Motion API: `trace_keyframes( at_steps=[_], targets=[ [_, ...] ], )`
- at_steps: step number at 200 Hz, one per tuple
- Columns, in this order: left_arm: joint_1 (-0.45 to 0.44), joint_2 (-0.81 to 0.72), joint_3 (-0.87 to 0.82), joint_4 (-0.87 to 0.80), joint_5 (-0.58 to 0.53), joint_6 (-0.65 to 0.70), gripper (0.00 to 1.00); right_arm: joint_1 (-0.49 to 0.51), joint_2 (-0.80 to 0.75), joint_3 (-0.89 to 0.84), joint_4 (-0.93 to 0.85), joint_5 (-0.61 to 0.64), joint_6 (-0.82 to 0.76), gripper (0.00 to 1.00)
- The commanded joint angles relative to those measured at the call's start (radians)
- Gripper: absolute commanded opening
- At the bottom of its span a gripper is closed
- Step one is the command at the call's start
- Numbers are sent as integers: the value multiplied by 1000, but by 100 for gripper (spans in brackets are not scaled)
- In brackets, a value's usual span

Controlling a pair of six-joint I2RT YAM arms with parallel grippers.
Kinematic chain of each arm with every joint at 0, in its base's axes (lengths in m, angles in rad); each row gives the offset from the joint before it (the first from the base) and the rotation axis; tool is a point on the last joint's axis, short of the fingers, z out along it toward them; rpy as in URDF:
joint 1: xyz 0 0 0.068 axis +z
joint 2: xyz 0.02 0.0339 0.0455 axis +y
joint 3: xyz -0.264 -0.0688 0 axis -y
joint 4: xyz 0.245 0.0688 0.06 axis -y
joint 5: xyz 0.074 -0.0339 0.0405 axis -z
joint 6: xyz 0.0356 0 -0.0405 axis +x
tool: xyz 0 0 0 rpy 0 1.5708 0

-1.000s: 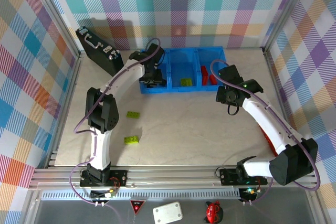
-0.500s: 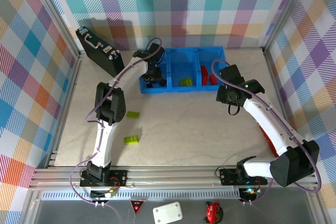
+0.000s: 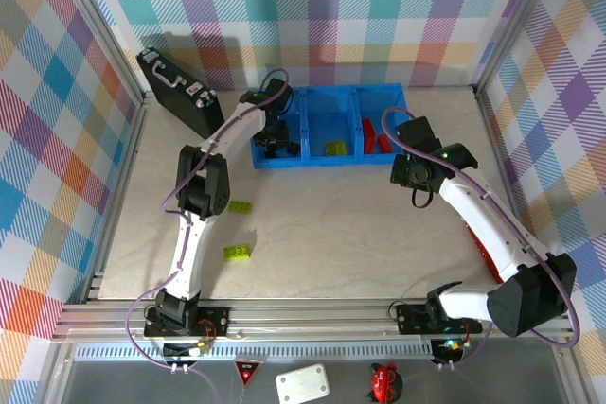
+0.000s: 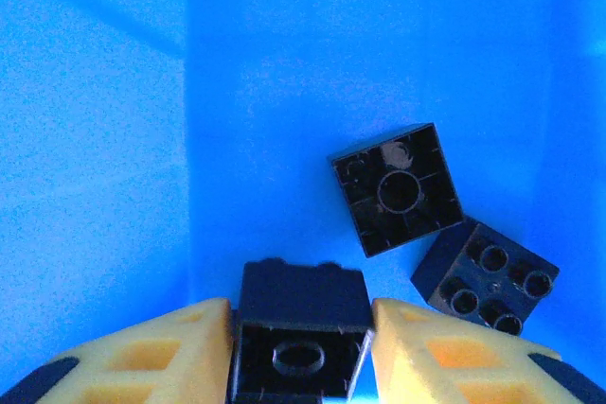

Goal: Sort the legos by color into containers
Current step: Place the lego at the center of the table.

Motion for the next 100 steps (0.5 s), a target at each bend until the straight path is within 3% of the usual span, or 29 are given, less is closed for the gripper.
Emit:
trace_keyframes(
  at_steps=[1, 100],
  targets=[
    [5, 4, 31, -4, 4, 0, 44, -6, -23, 23, -21, 9, 0, 48],
    [5, -74, -5, -16, 48, -13, 46, -6, -15, 22, -8, -17, 1, 48]
  ],
)
